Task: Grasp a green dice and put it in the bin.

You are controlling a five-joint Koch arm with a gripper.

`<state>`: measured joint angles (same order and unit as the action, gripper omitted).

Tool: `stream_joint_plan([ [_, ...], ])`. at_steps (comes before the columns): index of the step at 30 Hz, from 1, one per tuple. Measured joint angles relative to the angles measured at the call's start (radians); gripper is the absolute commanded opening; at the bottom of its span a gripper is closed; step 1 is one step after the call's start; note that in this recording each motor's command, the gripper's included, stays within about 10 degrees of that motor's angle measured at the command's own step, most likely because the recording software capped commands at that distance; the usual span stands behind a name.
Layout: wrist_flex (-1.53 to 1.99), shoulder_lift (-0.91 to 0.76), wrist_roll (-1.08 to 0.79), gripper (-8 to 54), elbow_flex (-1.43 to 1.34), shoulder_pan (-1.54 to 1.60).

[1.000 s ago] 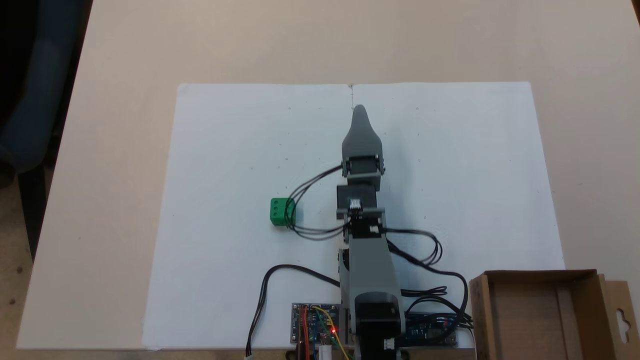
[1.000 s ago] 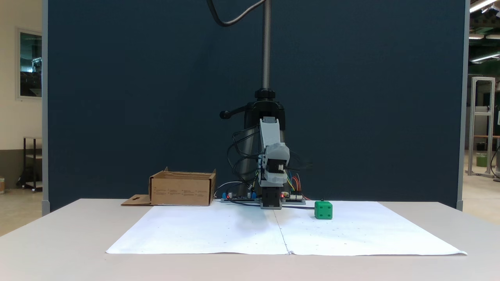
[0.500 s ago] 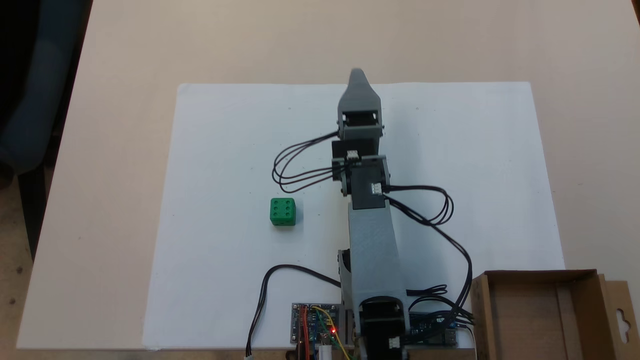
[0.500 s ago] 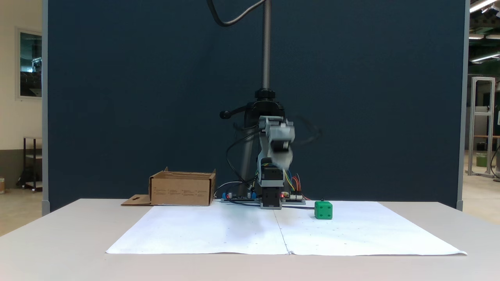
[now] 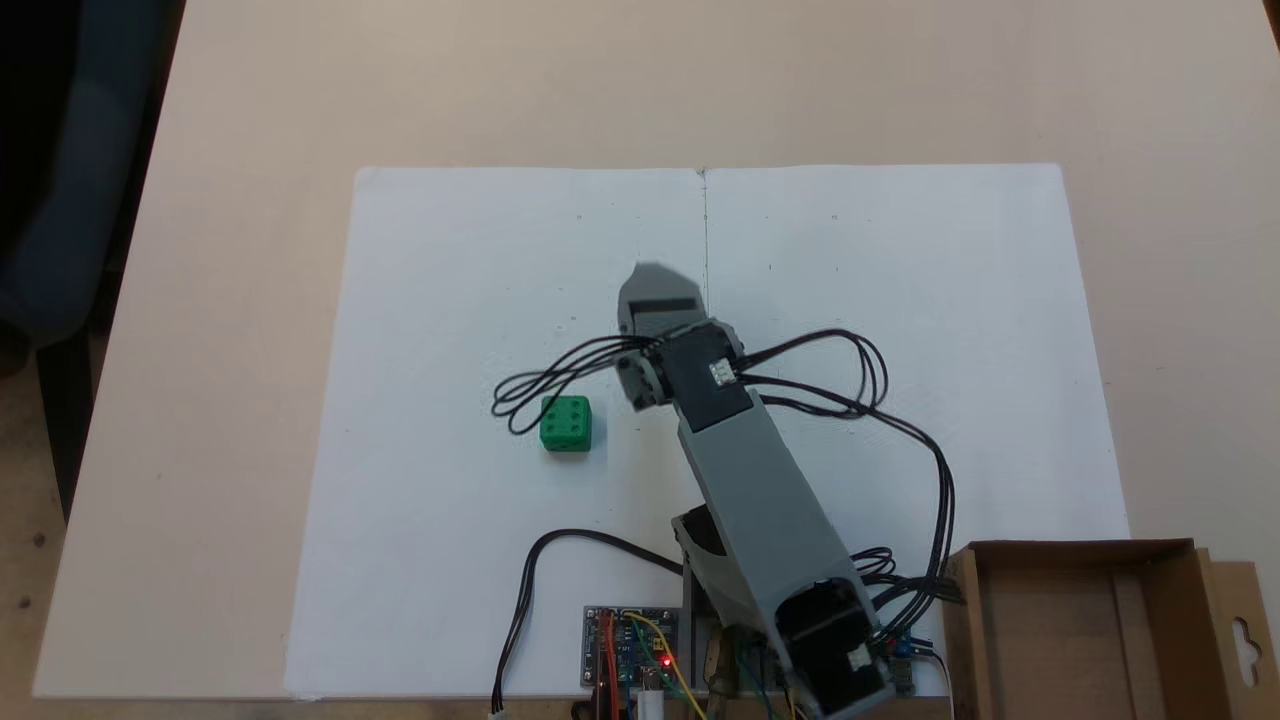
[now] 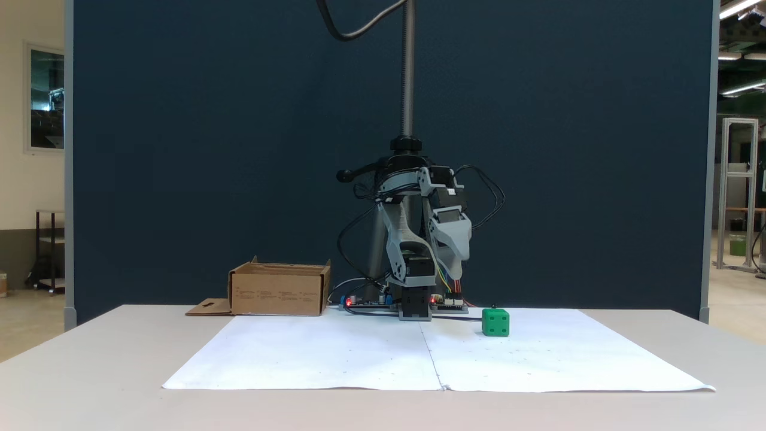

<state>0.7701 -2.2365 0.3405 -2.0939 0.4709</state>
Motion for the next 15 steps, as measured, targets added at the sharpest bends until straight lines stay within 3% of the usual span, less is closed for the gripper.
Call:
stream_joint_plan([
  [10,0.437,0.005,0.172,43.5,0.107,0.138],
  [15,0.477,0.031,0.219,44.0,0.107,0.14],
])
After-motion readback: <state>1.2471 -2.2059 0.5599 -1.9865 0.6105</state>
